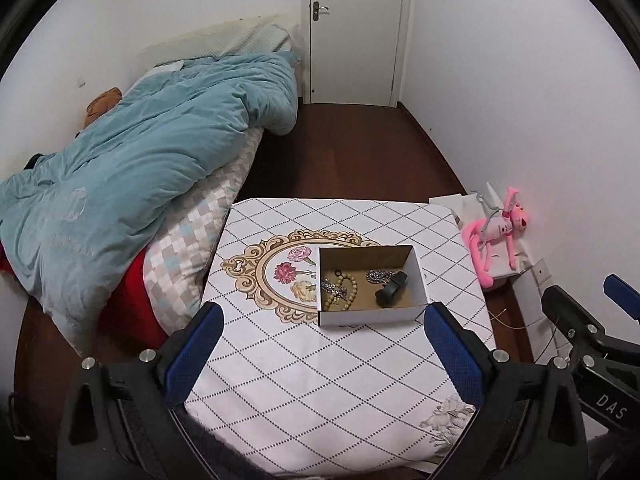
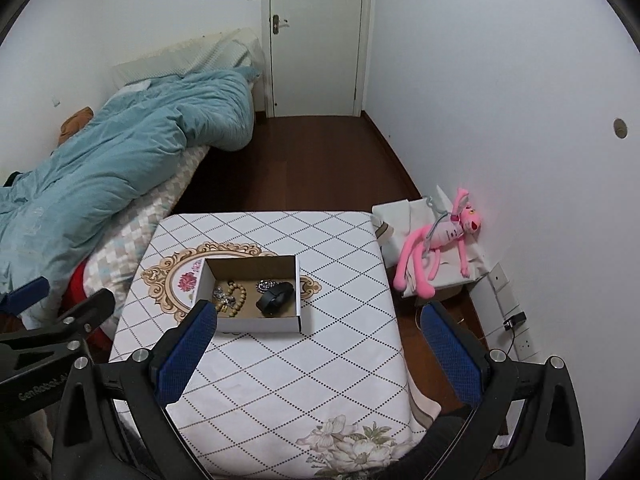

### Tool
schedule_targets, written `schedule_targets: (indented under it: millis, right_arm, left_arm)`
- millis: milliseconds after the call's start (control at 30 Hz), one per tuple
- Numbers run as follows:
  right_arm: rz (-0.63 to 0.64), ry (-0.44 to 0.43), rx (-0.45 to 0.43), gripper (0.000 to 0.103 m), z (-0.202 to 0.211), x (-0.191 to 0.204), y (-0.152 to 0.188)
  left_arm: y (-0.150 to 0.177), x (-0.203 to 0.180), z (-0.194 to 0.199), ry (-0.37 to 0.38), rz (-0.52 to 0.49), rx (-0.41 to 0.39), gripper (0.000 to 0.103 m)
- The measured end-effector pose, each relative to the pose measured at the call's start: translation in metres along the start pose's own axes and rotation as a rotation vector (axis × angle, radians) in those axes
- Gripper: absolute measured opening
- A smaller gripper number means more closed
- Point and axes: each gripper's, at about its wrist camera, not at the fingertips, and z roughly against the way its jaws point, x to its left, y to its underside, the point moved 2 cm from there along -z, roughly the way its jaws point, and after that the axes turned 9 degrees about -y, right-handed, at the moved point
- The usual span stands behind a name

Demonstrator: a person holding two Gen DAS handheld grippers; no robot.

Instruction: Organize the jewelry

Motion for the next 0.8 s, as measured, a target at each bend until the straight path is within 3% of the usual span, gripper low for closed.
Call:
schedule_targets:
  millis: [467, 800]
  right_arm:
    - [-0.024, -0.011, -0.013, 0.103, 0.026, -0.003, -0.003]
    - [-0.033, 0.0, 0.039, 0.103, -0.013, -0.007, -0.018]
  left_arm:
    - [0.0, 0.001, 0.019, 0.027, 0.004, 0.002, 0.102]
    - [-0.019, 0.001, -0.016, -0.021, -0.006, 0.067, 0.102]
